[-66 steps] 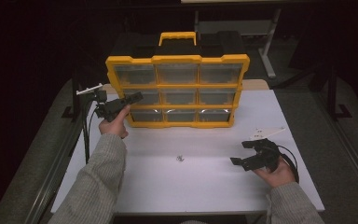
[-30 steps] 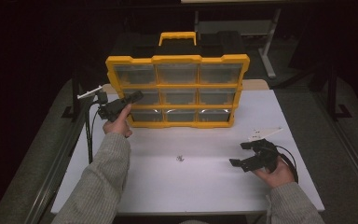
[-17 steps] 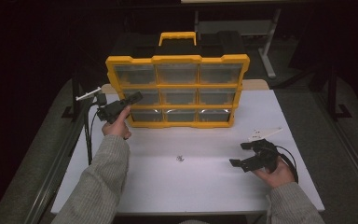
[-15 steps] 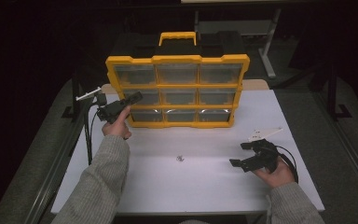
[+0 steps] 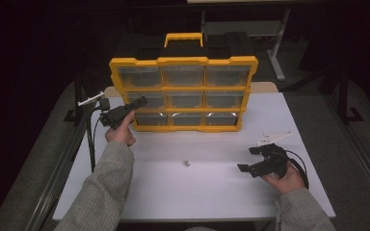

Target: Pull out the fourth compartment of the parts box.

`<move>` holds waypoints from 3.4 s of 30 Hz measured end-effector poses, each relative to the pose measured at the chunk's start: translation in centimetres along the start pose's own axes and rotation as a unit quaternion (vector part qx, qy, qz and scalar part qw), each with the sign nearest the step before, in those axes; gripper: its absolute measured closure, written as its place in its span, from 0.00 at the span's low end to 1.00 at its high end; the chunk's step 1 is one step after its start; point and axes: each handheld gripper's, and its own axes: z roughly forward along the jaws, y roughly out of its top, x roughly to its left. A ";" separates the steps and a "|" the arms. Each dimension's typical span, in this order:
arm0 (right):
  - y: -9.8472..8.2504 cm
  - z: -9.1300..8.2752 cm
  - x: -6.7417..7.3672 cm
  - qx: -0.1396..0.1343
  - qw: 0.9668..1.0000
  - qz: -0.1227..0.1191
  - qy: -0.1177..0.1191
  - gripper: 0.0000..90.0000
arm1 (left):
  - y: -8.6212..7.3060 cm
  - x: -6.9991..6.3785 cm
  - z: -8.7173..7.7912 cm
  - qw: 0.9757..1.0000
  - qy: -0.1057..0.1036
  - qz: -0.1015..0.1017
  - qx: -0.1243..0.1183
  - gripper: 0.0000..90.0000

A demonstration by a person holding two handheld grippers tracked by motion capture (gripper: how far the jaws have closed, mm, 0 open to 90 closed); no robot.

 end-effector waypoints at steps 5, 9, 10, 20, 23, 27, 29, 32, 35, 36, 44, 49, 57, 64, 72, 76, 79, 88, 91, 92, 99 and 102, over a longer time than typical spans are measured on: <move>0.0 0.0 0.0 0.000 1.000 0.008 0.000 0.18 | -0.3 -0.3 -0.4 1.000 -0.003 0.003 0.003 0.87; 0.0 0.0 -0.1 0.000 1.000 0.009 0.000 0.17 | -0.6 -0.6 -0.8 1.000 -0.001 0.007 0.007 0.87; -0.1 -0.1 -0.1 -0.001 1.000 0.009 0.000 0.17 | -0.7 -0.6 -0.9 1.000 -0.003 0.009 0.007 0.87; -0.1 -0.2 -0.2 -0.005 1.000 0.009 -0.002 0.18 | -1.3 -1.2 -1.9 1.000 -0.006 0.019 0.012 0.87; 0.0 -0.2 -0.2 -0.002 1.000 0.008 -0.003 0.18 | -1.3 -1.3 -2.0 1.000 -0.001 0.018 0.012 0.87; 0.0 -0.1 -0.1 0.001 1.000 0.007 -0.004 0.18 | -1.3 -1.2 -2.0 1.000 -0.006 0.021 0.014 0.86; 0.0 0.0 -0.2 -0.001 1.000 -0.001 -0.005 0.18 | -1.3 -1.3 -2.0 1.000 -0.003 0.020 0.015 0.86; 0.0 -0.1 -0.1 0.000 1.000 0.006 -0.005 0.18 | -1.3 -1.4 -2.1 1.000 -0.003 0.026 0.017 0.86; 0.0 0.0 -0.1 0.001 1.000 0.009 -0.004 0.18 | -1.4 -1.5 -2.2 1.000 -0.002 0.024 0.017 0.85; 0.0 0.0 -0.1 0.002 1.000 0.009 -0.003 0.18 | -1.4 -1.6 -2.2 1.000 0.000 0.026 0.018 0.85; 0.0 -0.1 0.0 0.001 1.000 0.006 -0.004 0.18 | -1.7 -1.9 -2.7 0.999 -0.001 0.034 0.022 0.85; 0.0 0.0 0.0 0.001 1.000 0.006 -0.003 0.18 | -1.9 -2.1 -2.9 0.999 -0.002 0.037 0.024 0.85; 0.0 0.1 0.0 0.004 1.000 0.000 -0.001 0.18 | -2.1 -2.3 -3.2 0.999 -0.001 0.039 0.026 0.85; 0.0 0.2 0.0 0.007 1.000 0.003 -0.001 0.18 | -2.1 -2.3 -3.2 0.998 -0.002 0.048 0.029 0.85; 0.2 0.1 0.2 0.008 1.000 -0.009 -0.004 0.18 | -1.8 -2.7 -4.2 0.994 0.026 0.095 0.057 0.73; 0.4 -0.2 0.5 0.011 1.000 -0.019 -0.007 0.18 | -1.5 -3.6 -4.6 0.984 0.043 0.146 0.088 0.70; 0.6 -0.3 0.6 0.014 1.000 -0.026 -0.010 0.18 | -1.1 -4.3 -4.8 0.978 0.034 0.173 0.112 0.66; 0.9 -0.6 0.8 0.018 0.999 -0.034 -0.007 0.20 | 1.1 -6.2 -4.8 0.947 -0.021 0.263 0.183 0.58; 1.3 -1.0 1.1 0.017 0.999 -0.044 -0.014 0.21 | 2.2 -6.9 -4.7 0.931 -0.023 0.296 0.213 0.55; 1.3 -1.1 1.1 0.014 0.999 -0.046 -0.013 0.21 | 2.6 -7.1 -4.6 0.925 -0.024 0.309 0.222 0.55; 1.2 -1.3 0.8 0.014 0.999 -0.042 -0.011 0.21 | 4.5 -9.0 -3.6 0.875 -0.011 0.403 0.267 0.53; 1.2 -1.3 0.7 0.015 0.999 -0.044 -0.010 0.21 | 5.2 -9.5 -2.6 0.858 -0.007 0.426 0.286 0.51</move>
